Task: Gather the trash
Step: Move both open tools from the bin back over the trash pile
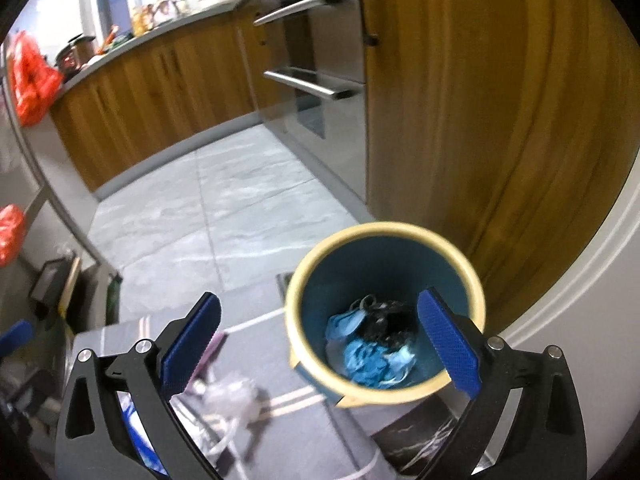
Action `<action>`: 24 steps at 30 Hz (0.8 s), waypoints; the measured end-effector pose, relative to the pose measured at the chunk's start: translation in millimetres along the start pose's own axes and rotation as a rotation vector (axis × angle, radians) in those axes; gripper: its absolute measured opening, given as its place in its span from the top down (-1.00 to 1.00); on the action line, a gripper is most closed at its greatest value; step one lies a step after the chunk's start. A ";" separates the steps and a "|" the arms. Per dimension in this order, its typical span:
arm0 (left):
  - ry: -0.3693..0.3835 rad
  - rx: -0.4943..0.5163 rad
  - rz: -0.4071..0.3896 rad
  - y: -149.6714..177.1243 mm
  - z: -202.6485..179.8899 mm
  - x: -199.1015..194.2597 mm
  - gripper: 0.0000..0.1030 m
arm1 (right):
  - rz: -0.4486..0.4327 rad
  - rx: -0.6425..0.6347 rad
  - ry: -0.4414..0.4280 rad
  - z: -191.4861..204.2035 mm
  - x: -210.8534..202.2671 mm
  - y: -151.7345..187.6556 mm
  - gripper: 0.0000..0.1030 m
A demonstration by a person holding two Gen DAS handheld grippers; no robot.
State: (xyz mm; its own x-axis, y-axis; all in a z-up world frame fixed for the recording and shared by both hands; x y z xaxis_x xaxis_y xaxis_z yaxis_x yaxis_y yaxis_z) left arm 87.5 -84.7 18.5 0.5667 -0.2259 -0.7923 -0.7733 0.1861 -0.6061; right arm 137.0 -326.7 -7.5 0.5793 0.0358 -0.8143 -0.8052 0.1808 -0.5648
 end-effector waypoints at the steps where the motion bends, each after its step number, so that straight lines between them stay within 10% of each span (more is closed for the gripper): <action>1: -0.009 -0.010 0.001 3.6 5.3 -3.8 -0.85 | 0.009 -0.004 -0.006 4.2 -1.0 3.0 -0.90; 24: -0.158 -0.193 0.134 90.0 90.3 22.9 -0.87 | 0.235 -0.139 -0.018 67.8 35.7 57.4 -0.90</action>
State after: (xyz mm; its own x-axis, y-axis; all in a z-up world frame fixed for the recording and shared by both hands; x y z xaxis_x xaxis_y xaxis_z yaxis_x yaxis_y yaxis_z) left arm 56.6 13.2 -60.4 0.4814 -0.0573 -0.8747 -0.8756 0.0150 -0.4828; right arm 120.1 -248.5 -59.9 0.3756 0.0788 -0.9234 -0.9268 0.0293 -0.3745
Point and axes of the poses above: each gripper's, at about its wrist camera, not at the fingertips, and x roughly the way its jaws point, z to its left, y to its underside, the point moved 2 cm from there along x, roughly the way its jaws point, and after that the axes turned 8 degrees about z, right-handed, at the moved point
